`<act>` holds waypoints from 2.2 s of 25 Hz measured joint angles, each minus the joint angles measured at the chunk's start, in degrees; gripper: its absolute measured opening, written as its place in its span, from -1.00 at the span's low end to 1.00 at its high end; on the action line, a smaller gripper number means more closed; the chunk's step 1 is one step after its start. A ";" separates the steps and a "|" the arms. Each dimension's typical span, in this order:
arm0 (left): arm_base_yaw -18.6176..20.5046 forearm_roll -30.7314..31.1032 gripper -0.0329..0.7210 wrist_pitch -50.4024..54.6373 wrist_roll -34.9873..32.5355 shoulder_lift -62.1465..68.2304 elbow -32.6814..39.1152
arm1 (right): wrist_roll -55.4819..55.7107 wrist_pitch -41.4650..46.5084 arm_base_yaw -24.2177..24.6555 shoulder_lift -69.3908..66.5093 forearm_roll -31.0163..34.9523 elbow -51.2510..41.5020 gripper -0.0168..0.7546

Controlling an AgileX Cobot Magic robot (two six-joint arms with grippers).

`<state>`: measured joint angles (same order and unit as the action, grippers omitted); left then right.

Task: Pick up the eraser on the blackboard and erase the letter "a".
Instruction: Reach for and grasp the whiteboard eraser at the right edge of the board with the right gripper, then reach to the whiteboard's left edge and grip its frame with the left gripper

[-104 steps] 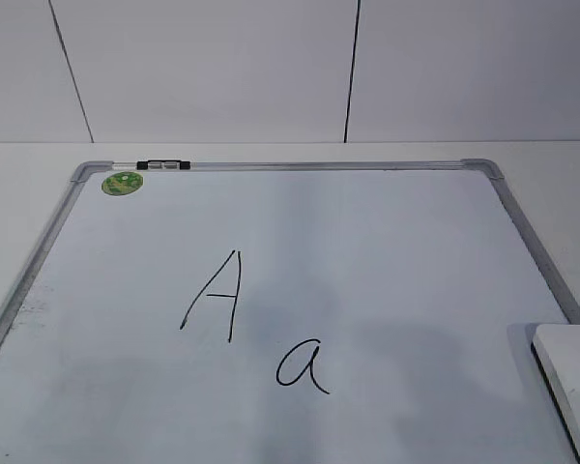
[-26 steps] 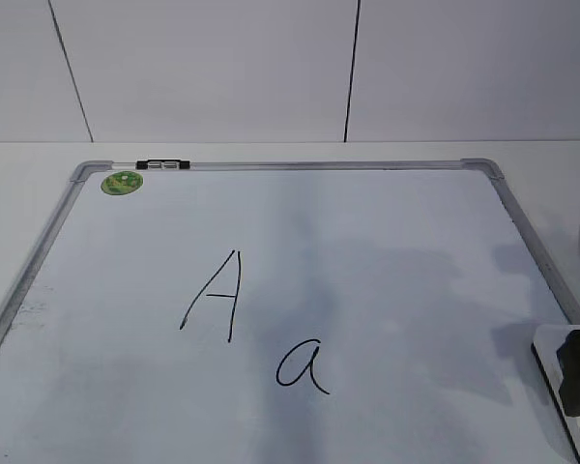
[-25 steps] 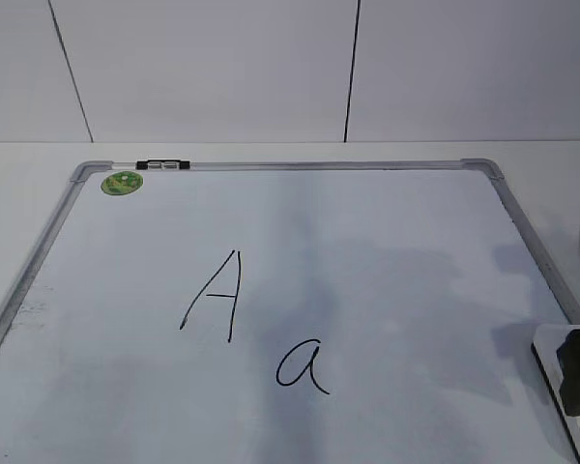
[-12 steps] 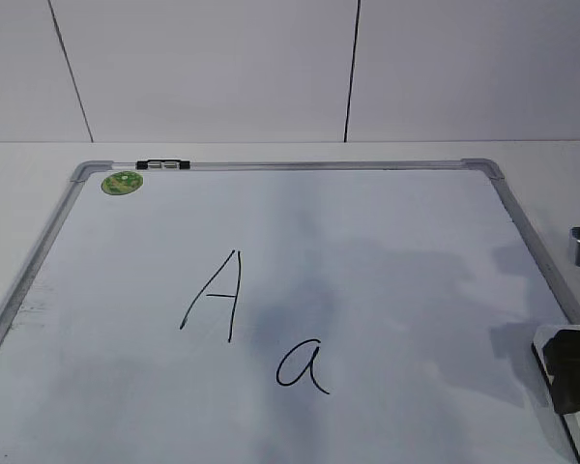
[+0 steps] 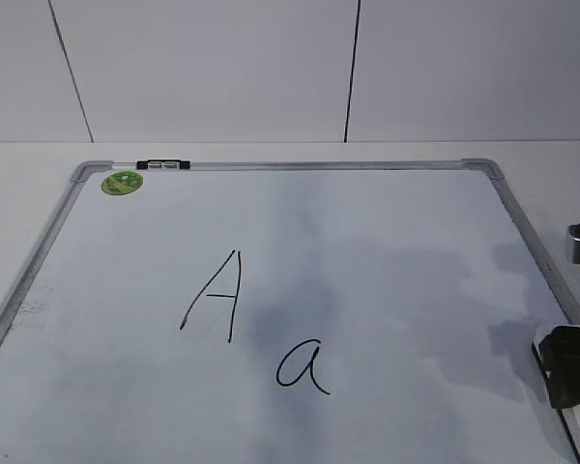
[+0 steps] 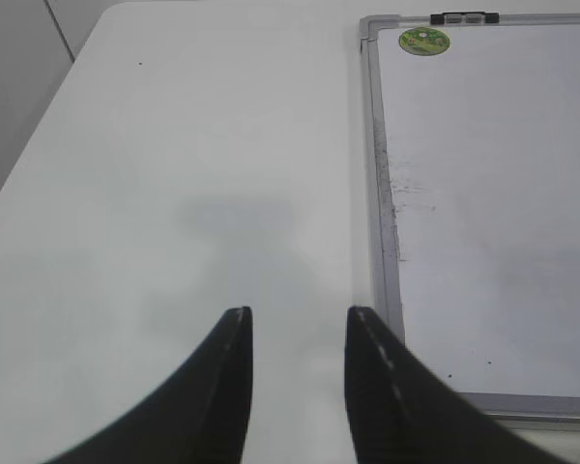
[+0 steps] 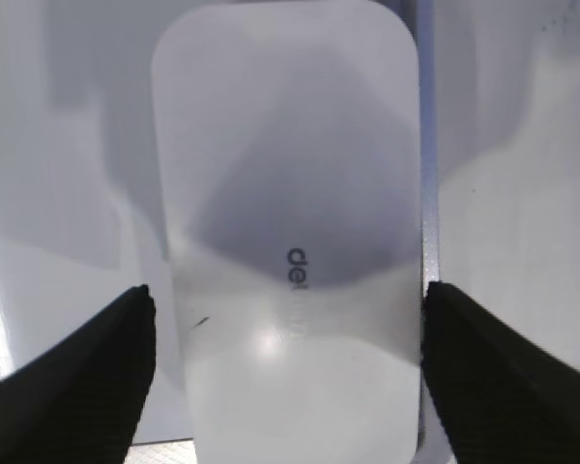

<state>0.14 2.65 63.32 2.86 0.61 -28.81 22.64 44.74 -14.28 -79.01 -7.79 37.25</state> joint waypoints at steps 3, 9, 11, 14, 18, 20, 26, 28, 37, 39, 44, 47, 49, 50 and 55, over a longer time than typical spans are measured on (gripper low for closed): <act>0.00 0.00 -0.26 0.00 0.00 0.00 0.00 | 0.33 0.00 0.00 0.00 -0.64 0.00 0.79; 0.00 0.00 -0.26 0.00 0.00 0.00 0.00 | 0.90 0.00 0.00 -1.79 -1.46 0.09 0.79; 0.00 0.00 -0.26 0.00 0.00 0.00 0.00 | 0.90 0.00 0.00 -2.55 -1.50 0.45 0.79; 0.00 0.00 -0.26 0.00 0.00 0.00 0.00 | 0.90 0.00 0.00 -3.64 -1.85 1.90 0.79; 0.00 0.00 -0.26 0.00 0.00 0.00 0.00 | 0.94 0.23 0.00 -5.09 -2.31 3.42 0.79; 0.00 0.00 -0.26 0.00 0.00 0.00 0.00 | 0.94 0.73 0.00 -5.29 -2.32 3.41 0.78; 0.00 0.00 -0.26 0.00 0.00 0.00 0.00 | 0.94 1.74 0.00 -5.43 -2.42 3.41 0.71; 0.00 0.00 -0.26 0.00 0.00 0.00 0.00 | 1.04 1.74 0.00 -5.43 -2.42 3.41 0.65; 0.00 0.00 -0.26 0.00 0.00 0.00 0.00 | 1.04 1.74 -0.11 -5.43 -2.54 3.41 0.59; 0.00 0.00 -0.26 0.00 0.00 0.00 0.00 | 1.04 1.74 -0.11 -5.56 -2.66 3.41 0.59; 0.00 0.00 -0.26 0.00 0.00 0.00 0.00 | 1.04 2.21 -0.11 -6.42 -2.90 3.90 0.59; 0.00 0.00 -0.26 0.00 0.00 0.00 0.00 | 1.04 2.30 -0.11 -6.77 -3.12 3.97 0.59; 0.00 0.00 -0.26 0.00 0.00 0.00 0.00 | 1.04 2.30 -0.11 -6.87 -3.12 3.97 0.59; 0.00 0.00 -0.26 0.00 0.00 0.00 0.00 | 1.04 2.30 -0.11 -6.87 -3.12 3.97 0.58; 0.00 0.00 -0.26 0.00 0.00 0.00 0.00 | 0.84 2.30 -0.22 -6.87 -3.12 3.97 0.49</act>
<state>0.14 2.65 63.32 2.86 0.61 -28.81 23.48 47.04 -14.51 -85.87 -10.91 41.22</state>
